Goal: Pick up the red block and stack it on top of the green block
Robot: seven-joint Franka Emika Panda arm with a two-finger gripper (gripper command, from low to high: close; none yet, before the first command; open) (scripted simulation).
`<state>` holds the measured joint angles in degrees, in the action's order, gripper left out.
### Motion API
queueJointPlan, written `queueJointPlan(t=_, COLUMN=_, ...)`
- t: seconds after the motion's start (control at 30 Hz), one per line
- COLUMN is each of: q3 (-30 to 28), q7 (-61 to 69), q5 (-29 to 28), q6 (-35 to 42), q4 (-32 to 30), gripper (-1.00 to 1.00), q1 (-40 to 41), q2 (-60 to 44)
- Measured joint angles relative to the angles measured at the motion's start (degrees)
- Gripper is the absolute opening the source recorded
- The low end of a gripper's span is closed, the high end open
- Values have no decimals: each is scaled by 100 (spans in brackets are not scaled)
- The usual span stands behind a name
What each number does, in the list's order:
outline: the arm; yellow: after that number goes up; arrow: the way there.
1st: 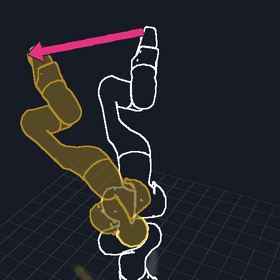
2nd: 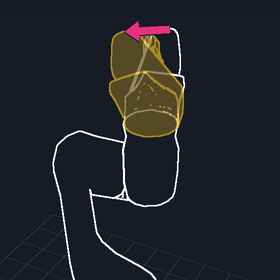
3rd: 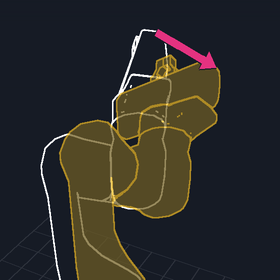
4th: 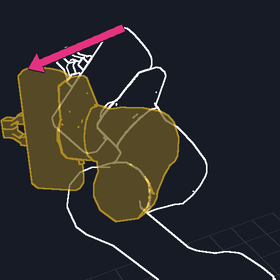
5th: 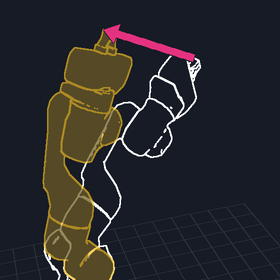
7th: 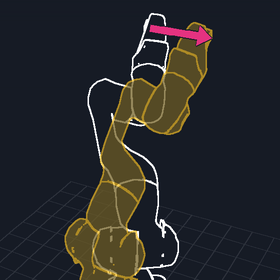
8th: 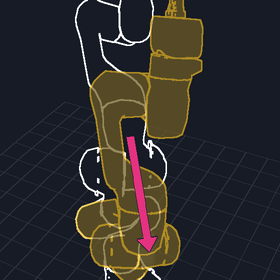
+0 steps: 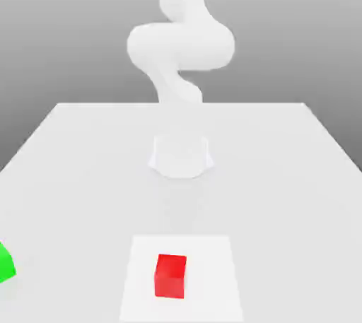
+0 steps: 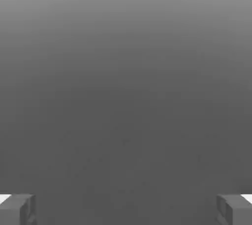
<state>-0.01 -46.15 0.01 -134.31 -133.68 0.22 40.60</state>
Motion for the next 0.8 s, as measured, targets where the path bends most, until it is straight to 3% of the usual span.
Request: queueJointPlan(t=0.8, q3=-49, q7=-264, q5=24, q6=-2558, q4=-1629, gripper=0, q1=152, q2=-5021)
